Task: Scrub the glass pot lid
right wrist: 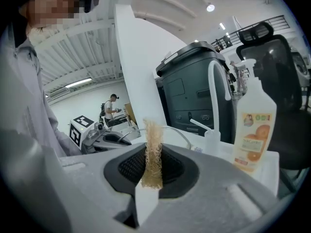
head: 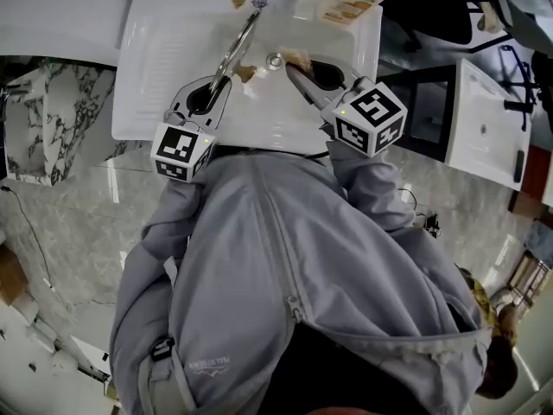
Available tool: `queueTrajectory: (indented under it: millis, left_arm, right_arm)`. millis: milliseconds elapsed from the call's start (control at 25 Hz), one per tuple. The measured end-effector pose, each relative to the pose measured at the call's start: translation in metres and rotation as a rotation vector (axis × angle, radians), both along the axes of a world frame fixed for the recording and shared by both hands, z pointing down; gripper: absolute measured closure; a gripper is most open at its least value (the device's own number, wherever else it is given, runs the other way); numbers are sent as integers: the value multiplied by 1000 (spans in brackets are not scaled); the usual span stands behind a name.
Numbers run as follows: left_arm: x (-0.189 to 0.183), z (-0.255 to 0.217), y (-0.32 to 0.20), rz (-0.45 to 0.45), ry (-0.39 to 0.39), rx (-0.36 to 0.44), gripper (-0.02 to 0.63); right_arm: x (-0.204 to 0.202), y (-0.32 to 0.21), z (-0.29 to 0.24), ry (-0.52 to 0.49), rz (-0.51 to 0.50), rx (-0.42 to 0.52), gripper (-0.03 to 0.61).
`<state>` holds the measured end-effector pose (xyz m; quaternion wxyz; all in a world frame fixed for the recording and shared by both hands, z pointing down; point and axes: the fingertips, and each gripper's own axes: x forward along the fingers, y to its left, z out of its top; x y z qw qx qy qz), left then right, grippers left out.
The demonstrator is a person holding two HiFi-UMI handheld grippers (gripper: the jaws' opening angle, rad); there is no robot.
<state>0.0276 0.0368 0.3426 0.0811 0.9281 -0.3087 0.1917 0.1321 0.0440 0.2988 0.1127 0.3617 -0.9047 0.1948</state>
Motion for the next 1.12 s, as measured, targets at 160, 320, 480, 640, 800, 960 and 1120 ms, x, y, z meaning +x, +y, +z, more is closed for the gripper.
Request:
queueTrajectory:
  millis: [160,320,480,640,800,960,1120]
  left_arm:
    - [-33,-15,-17,-103,127,-46,597]
    - [-75,-23,-38,-193,257,-108,597]
    - [-131,-17,-59,-308,415,-204,595]
    - [-177,-2,-74,-357,539,-309,591]
    - [-209,20,-88,-395,671,-436,591]
    - [-240,53,-95,-425,776,-588,580]
    - [-259,74,-103,-429,817,-671,569]
  right_arm:
    - [-29,-11,-1,1,-56,1,532]
    - [-64,-23,0,8,-99,-4,532]
    - [-105,-35,6,22,-130,-22,532]
    - [-144,-46,13,45,-148,-46,531]
    - [-177,-57,20,78,-141,-59,531]
    - [-203,-66,30,111,-123,-71,532]
    - [-223,-75,44,137,-95,-90,531]
